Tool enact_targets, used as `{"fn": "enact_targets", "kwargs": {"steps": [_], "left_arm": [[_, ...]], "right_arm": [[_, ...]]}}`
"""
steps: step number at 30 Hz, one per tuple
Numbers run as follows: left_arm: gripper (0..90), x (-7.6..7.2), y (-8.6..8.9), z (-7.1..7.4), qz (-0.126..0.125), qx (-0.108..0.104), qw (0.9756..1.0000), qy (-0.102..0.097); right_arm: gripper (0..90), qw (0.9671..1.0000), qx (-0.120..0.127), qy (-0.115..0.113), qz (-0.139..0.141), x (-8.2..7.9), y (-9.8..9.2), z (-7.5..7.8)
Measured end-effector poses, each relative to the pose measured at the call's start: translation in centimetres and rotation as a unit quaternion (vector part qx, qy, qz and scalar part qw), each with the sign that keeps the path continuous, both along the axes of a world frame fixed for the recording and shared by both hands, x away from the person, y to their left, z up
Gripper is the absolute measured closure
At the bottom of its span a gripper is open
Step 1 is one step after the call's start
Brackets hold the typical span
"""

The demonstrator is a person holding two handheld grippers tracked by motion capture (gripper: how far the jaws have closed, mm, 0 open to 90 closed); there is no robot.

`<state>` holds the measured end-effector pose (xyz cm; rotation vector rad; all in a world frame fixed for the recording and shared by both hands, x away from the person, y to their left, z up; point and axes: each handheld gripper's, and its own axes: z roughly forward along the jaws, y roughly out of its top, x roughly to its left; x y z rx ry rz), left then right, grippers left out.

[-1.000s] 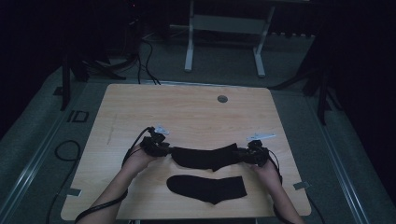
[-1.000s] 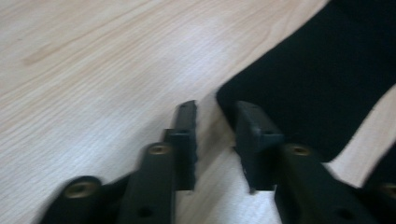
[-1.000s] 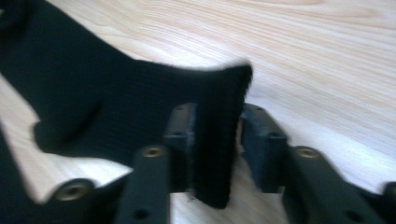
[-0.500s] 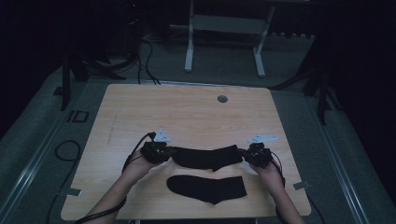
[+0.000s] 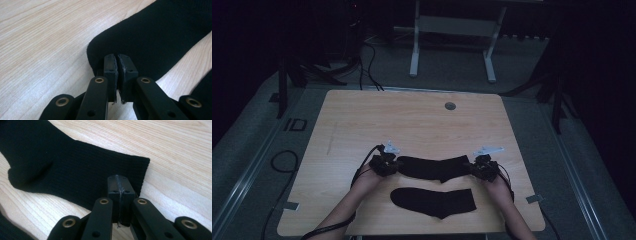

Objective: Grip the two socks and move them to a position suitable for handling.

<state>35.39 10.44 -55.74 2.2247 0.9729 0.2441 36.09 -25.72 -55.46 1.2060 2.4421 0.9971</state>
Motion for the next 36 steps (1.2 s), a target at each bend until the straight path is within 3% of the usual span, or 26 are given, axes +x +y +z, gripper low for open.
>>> {"fn": "enact_targets", "kwargs": {"steps": [11, 14, 21, 24, 27, 30, 36], "left_arm": [[83.4, 0.0, -0.2, 0.1, -0.010, -0.003, 0.9999, 0.006], [79.9, -0.3, -0.1, 0.4, -0.018, -0.024, 0.9995, 0.008], [57.4, -2.7, 0.6, 2.4, -0.032, -0.040, 0.9987, -0.001], [50.0, -4.2, 1.0, 2.9, -0.042, -0.033, 0.9986, -0.003], [49.6, -5.4, 1.6, 2.9, -0.044, -0.035, 0.9984, 0.004], [49.6, -6.2, 2.1, 2.4, -0.043, -0.050, 0.9974, 0.029], [49.8, -7.4, 2.1, 0.8, -0.055, -0.046, 0.9957, 0.060]], "right_arm": [[85.2, 1.0000, 0.004, 0.006, -0.002, -0.2, -0.2, 0.0], [79.9, 0.9999, 0.011, 0.010, 0.002, -0.4, -0.2, 0.3], [62.1, 0.9995, 0.029, 0.000, 0.015, -2.1, 0.0, 2.0], [58.3, 0.9992, 0.029, 0.001, 0.026, -3.5, 0.1, 2.4], [55.5, 0.9990, 0.029, 0.005, 0.033, -4.8, -0.2, 2.5], [53.1, 0.9991, 0.028, 0.015, 0.029, -5.9, -0.8, 2.3], [51.0, 0.9988, 0.021, 0.038, 0.021, -7.6, -1.4, 1.3]]}}
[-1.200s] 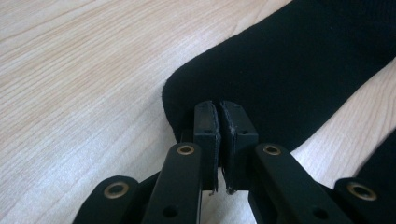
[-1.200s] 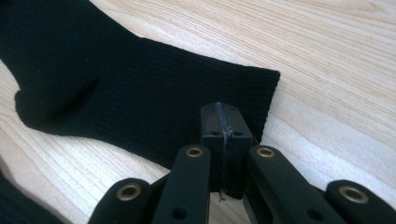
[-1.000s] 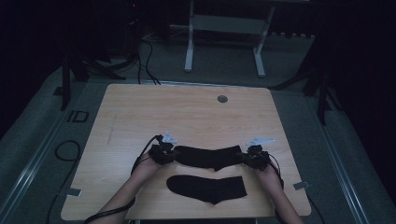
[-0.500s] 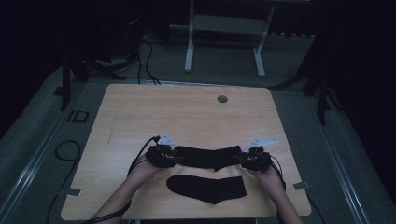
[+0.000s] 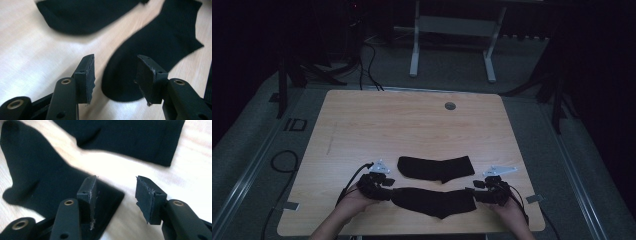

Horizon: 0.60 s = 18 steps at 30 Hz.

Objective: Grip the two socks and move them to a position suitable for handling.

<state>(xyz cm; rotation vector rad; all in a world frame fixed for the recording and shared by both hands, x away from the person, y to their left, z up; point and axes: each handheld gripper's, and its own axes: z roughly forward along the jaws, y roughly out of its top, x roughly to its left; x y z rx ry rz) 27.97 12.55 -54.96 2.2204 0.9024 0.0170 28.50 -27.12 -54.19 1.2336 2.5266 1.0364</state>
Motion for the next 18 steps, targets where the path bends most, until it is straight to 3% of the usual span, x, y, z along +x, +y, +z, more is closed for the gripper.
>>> {"fn": "enact_targets", "kwargs": {"steps": [5, 9, 14, 18], "left_arm": [[52.4, -0.4, -0.2, -0.9, 0.002, 0.006, 1.0000, 0.004], [58.3, -0.5, -0.3, -1.0, 0.003, 0.010, 0.9999, -0.004], [74.1, -0.8, -0.7, -1.0, -0.002, 0.021, 0.9997, -0.014], [85.2, -1.0, -1.0, -1.0, -0.005, 0.029, 0.9994, -0.018]], "right_arm": [[52.5, 0.9995, -0.031, 0.000, 0.012, -0.7, 0.6, -0.9], [62.1, 0.9983, -0.054, -0.013, 0.018, -0.8, 1.2, -0.9], [79.1, 0.9970, -0.063, -0.026, 0.038, -1.2, 1.6, -0.9], [82.3, 0.9968, -0.062, -0.030, 0.041, -1.3, 1.7, -1.0]]}}
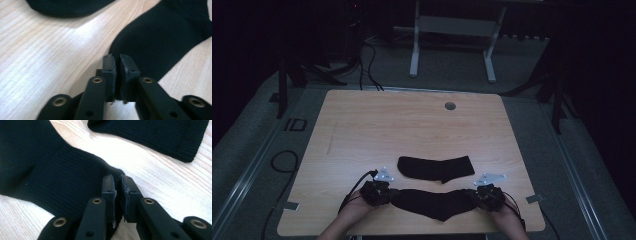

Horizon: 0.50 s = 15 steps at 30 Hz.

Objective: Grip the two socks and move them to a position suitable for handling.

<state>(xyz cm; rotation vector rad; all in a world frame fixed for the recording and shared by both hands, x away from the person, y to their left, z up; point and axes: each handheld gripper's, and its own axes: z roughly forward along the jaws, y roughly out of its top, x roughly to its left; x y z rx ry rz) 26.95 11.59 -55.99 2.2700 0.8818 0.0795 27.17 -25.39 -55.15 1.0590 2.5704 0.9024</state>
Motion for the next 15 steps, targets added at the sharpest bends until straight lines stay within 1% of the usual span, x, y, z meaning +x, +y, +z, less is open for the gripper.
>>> {"fn": "enact_targets", "kwargs": {"steps": [2, 5, 7, 8, 11, 13, 15], "left_arm": [[86.2, 0.0, 0.0, 0.0, 0.001, -0.003, 1.0000, 0.003], [86.6, 0.0, 0.3, 0.3, 0.000, -0.016, 0.9998, 0.009], [86.7, 0.1, 0.5, 0.8, 0.004, -0.025, 0.9997, 0.006], [86.8, 0.1, 0.6, 1.2, 0.007, -0.029, 0.9995, 0.004], [86.8, 0.4, 0.9, 2.3, 0.010, -0.040, 0.9991, -0.005], [86.9, 0.5, 1.1, 3.0, 0.012, -0.042, 0.9989, -0.014], [86.8, 0.9, 1.2, 4.0, 0.016, -0.045, 0.9986, -0.023]], "right_arm": [[83.6, 1.0000, 0.004, 0.002, -0.005, 0.0, 0.0, 0.0], [84.3, 0.9998, 0.018, 0.001, -0.010, 0.1, -0.2, 0.4], [84.4, 0.9995, 0.028, -0.006, -0.013, 0.1, -0.4, 1.0], [84.3, 0.9992, 0.037, -0.007, -0.014, 0.1, -0.5, 1.4], [84.4, 0.9984, 0.052, -0.021, -0.013, 0.2, -0.7, 2.7], [84.4, 0.9976, 0.061, -0.029, -0.014, 0.4, -0.8, 3.6], [84.4, 0.9970, 0.065, -0.040, -0.014, 0.7, -0.9, 4.5]]}}
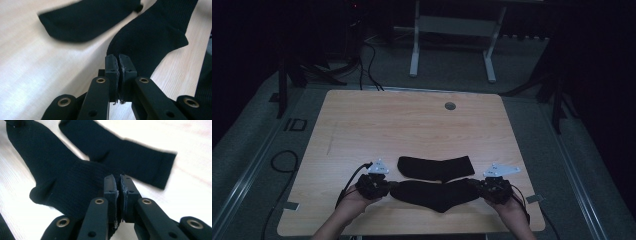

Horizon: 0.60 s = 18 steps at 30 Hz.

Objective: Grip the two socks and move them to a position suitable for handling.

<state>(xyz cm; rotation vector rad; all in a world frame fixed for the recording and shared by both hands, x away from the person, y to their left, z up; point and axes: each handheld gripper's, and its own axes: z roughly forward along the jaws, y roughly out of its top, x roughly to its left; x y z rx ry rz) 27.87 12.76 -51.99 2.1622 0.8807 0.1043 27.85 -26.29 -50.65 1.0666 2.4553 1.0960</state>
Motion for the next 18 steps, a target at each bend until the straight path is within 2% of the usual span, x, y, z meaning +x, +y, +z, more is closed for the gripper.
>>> {"fn": "enact_targets", "kwargs": {"steps": [5, 10, 13, 18], "left_arm": [[86.8, 1.4, 0.2, 2.3, 0.011, -0.008, 0.9997, -0.021], [86.9, 3.1, 0.3, 3.7, 0.019, -0.013, 0.9993, -0.028], [86.9, 4.3, 0.4, 3.8, 0.024, -0.018, 0.9994, -0.018], [86.9, 6.0, -0.1, 2.5, 0.027, 0.002, 0.9996, 0.001]], "right_arm": [[84.4, 0.9995, 0.009, -0.029, -0.005, 1.3, 0.0, 2.3], [84.3, 0.9986, 0.015, -0.048, -0.018, 3.2, -0.1, 3.8], [84.3, 0.9987, 0.015, -0.041, -0.026, 4.6, -0.2, 3.6], [84.3, 0.9992, 0.002, -0.014, -0.037, 6.8, 0.0, 1.8]]}}
